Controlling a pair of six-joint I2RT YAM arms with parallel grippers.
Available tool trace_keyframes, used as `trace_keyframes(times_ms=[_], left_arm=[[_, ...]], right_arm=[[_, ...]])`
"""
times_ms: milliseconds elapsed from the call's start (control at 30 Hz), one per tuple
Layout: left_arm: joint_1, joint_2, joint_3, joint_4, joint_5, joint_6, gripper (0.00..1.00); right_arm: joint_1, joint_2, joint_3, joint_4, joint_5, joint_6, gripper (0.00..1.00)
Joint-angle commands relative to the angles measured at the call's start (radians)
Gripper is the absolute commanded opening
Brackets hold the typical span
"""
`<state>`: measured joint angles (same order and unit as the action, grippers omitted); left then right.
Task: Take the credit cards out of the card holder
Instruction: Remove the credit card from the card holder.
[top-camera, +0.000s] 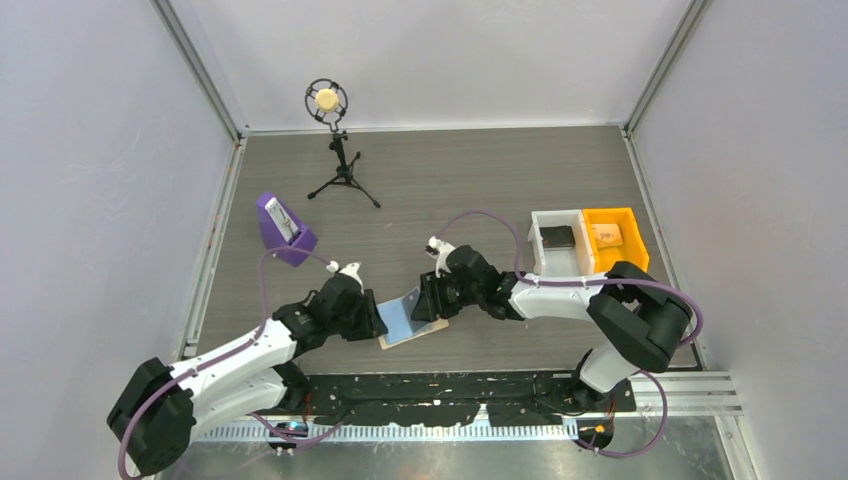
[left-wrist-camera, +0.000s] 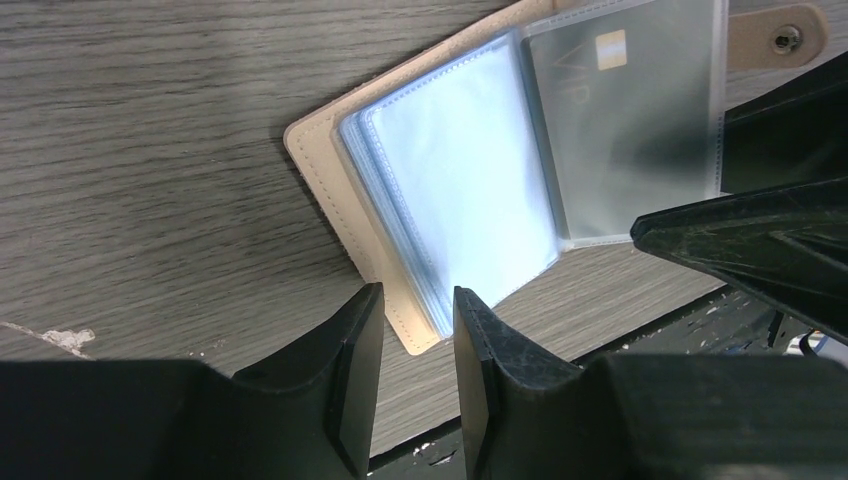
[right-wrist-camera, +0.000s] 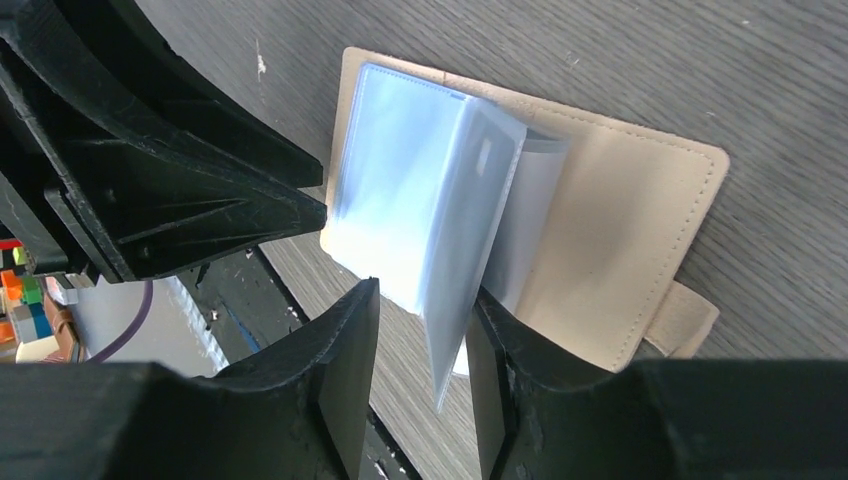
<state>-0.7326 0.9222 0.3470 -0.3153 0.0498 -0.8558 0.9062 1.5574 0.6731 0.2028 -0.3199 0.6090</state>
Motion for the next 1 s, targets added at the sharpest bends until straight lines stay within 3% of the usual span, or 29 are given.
trace_keyframes(times_ms=[0, 400, 600, 967], left_arm=[[0.002, -0.030, 0.010, -0.002, -0.010, 0.006, 0.34], [0.002, -0.046, 0.013, -0.027, -0.023, -0.002, 0.35], [0.004, -0.133, 0.031, -0.136, -0.111, -0.015, 0.35], [0.006, -0.262, 0.040, -0.169, -0.103, -0.043, 0.35]], right_arm=[[0.011, -0.028, 0.033, 0.041, -0.032, 0.009, 0.45], [0.057, -0.041, 0.085, -0.009, -0.001, -0.003, 0.44], [0.076, -0.012, 0.104, -0.014, 0.006, -0.001, 0.44], [0.089, -0.023, 0.111, -0.005, 0.013, 0.006, 0.48]])
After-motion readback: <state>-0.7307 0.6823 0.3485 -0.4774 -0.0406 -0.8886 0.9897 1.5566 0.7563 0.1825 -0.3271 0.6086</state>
